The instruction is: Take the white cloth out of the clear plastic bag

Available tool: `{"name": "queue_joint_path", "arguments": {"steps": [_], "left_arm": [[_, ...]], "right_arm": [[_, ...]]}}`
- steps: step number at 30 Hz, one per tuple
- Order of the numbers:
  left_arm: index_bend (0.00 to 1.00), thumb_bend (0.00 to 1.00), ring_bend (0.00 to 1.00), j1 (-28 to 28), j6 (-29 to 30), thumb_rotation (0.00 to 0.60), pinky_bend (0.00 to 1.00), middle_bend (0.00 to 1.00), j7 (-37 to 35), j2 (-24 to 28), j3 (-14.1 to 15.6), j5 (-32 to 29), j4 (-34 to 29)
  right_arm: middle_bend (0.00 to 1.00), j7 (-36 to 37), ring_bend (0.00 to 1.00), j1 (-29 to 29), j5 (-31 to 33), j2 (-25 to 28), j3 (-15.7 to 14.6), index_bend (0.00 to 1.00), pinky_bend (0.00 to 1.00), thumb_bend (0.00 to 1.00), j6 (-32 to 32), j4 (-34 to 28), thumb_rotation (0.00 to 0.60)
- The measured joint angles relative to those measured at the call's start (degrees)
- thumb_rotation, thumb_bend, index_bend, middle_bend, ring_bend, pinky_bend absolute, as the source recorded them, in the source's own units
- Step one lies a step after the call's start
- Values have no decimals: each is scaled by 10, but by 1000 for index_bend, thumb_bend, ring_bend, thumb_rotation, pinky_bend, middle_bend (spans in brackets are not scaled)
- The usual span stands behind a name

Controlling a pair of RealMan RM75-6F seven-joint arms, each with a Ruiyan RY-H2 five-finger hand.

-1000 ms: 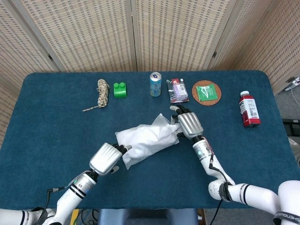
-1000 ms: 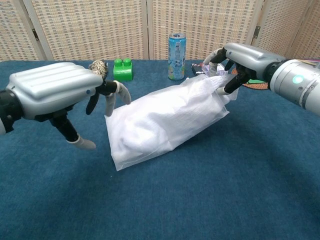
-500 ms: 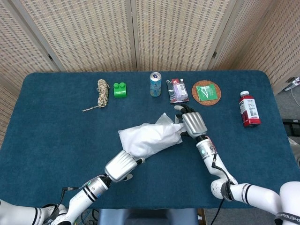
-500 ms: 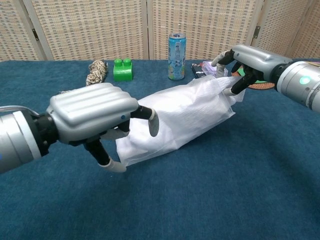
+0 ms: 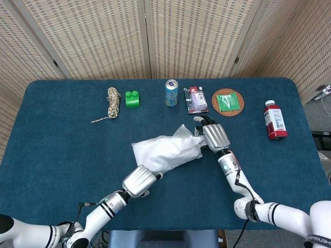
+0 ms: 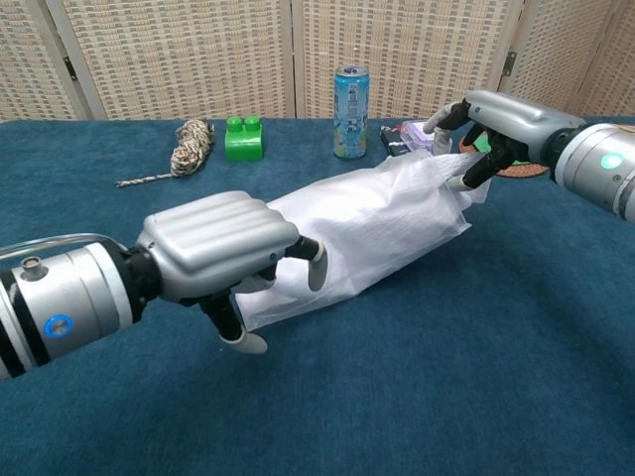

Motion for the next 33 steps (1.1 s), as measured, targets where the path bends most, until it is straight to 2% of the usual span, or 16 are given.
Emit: {"name": "queue_joint_path", "arguments": {"steps": [15, 33], "left_arm": [[442, 18, 954, 8, -7, 600, 1000, 1000, 23, -21, -10, -40, 31], [484, 30, 954, 6, -11, 600, 1000, 1000, 72, -28, -23, -101, 38]], "right_arm": [[189, -1, 76, 3, 2, -6, 1, 767, 241, 588, -5, 2, 600], [189, 3, 76, 3, 2, -9, 1, 767, 241, 590, -7, 4, 600]]}}
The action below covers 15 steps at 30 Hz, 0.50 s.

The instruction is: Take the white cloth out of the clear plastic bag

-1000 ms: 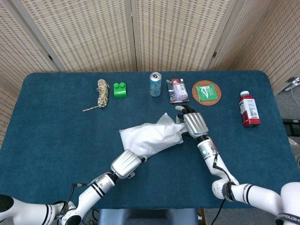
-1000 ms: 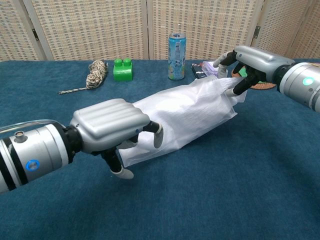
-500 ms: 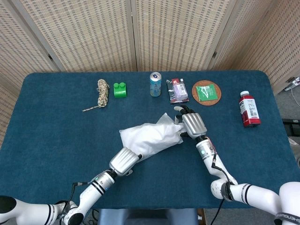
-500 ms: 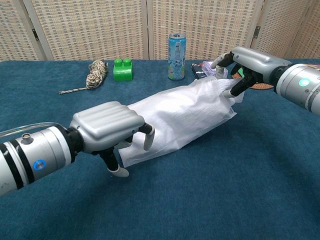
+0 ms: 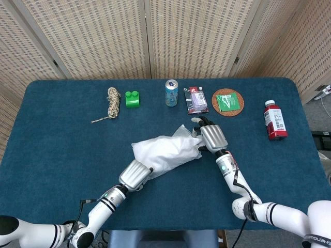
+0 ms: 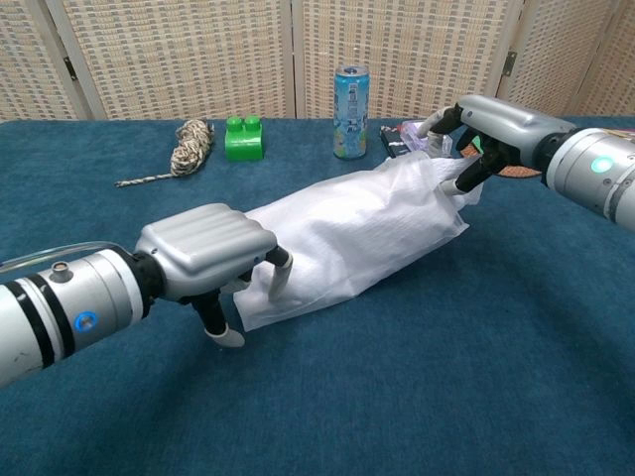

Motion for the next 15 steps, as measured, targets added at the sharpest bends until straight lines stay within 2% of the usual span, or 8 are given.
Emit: {"name": "queue_joint_path", "arguments": {"steps": [8, 15], "left_arm": [[512, 122, 954, -1, 7, 600, 1000, 1000, 2, -10, -1, -4, 6], [520, 155, 949, -1, 13, 600, 1000, 1000, 8, -15, 0, -4, 15]], "right_arm": [[189, 2, 76, 0, -1, -1, 0, 767, 241, 590, -1, 1, 600], [188, 3, 76, 0, -1, 0, 0, 767, 241, 592, -1, 0, 600]]}}
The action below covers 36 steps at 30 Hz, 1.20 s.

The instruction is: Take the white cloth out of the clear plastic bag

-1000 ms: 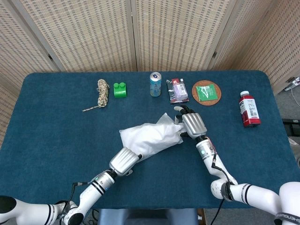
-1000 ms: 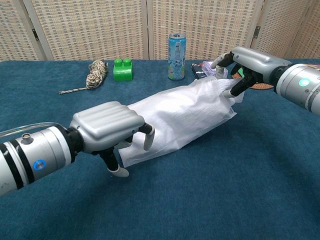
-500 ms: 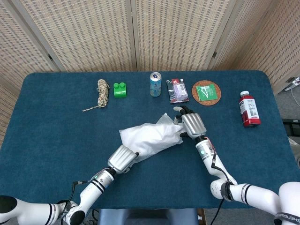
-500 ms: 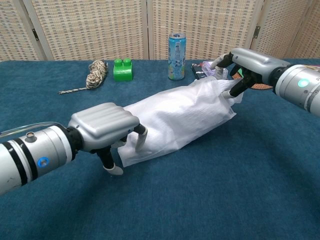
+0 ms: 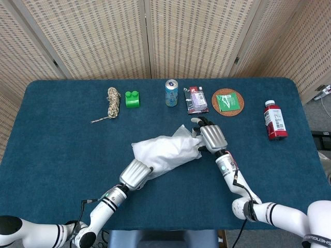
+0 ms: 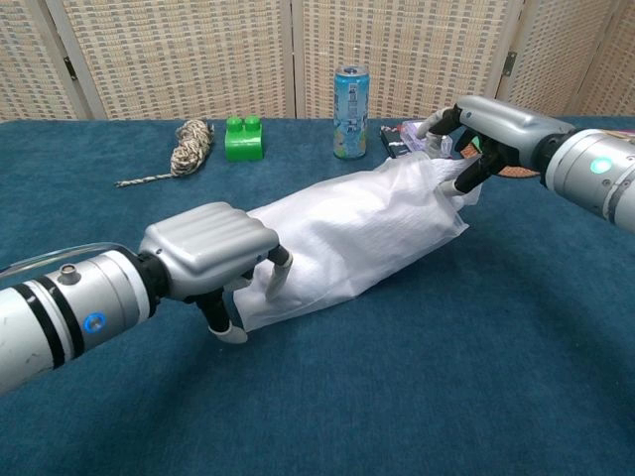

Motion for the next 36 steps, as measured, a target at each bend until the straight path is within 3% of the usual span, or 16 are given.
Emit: {"name": "queue_joint_path", "arguments": {"steps": [18, 36], "left_arm": [[545, 359, 936, 5, 9, 600, 1000, 1000, -17, -9, 2, 14, 11], [582, 466, 924, 11, 7, 600, 1000, 1000, -40, -3, 8, 26, 12]], "right_arm": [[188, 3, 76, 0, 0, -1, 0, 767, 241, 596, -2, 0, 600], [189, 5, 76, -2, -1, 6, 1, 766, 241, 597, 0, -1, 600]]}}
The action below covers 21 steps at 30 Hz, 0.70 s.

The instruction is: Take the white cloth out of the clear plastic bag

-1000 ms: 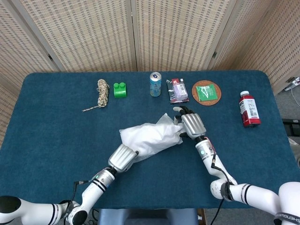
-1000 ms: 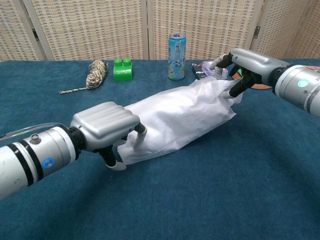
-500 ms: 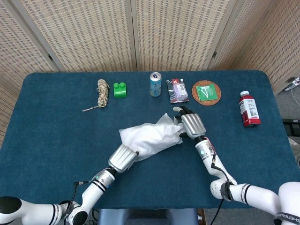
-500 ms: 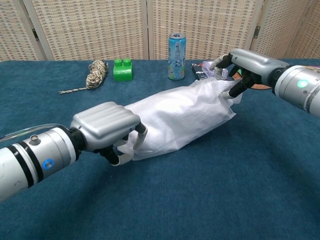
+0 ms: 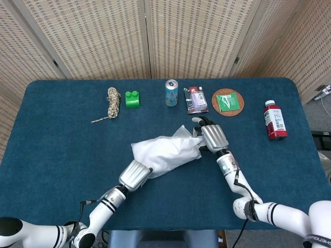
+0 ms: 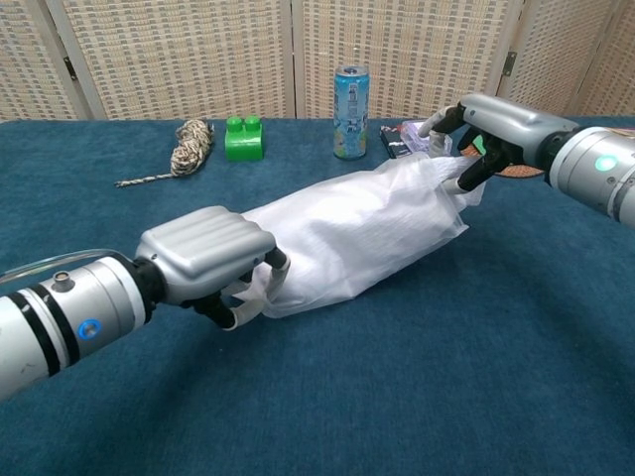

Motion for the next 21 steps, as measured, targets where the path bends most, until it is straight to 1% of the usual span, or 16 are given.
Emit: {"name": "queue_joint_path", "arguments": {"steps": [11, 21], "left_arm": [[604, 477, 924, 23, 22, 600, 1000, 1000, -23, 27, 9, 16, -10], [605, 476, 924, 57, 46, 600, 1000, 1000, -62, 73, 7, 2, -11]], "right_arm": [[194, -6, 76, -3, 1, 17, 7, 767, 242, 602, 11, -14, 600], [196, -10, 76, -10, 9, 50, 26, 767, 242, 604, 32, -45, 600]]}}
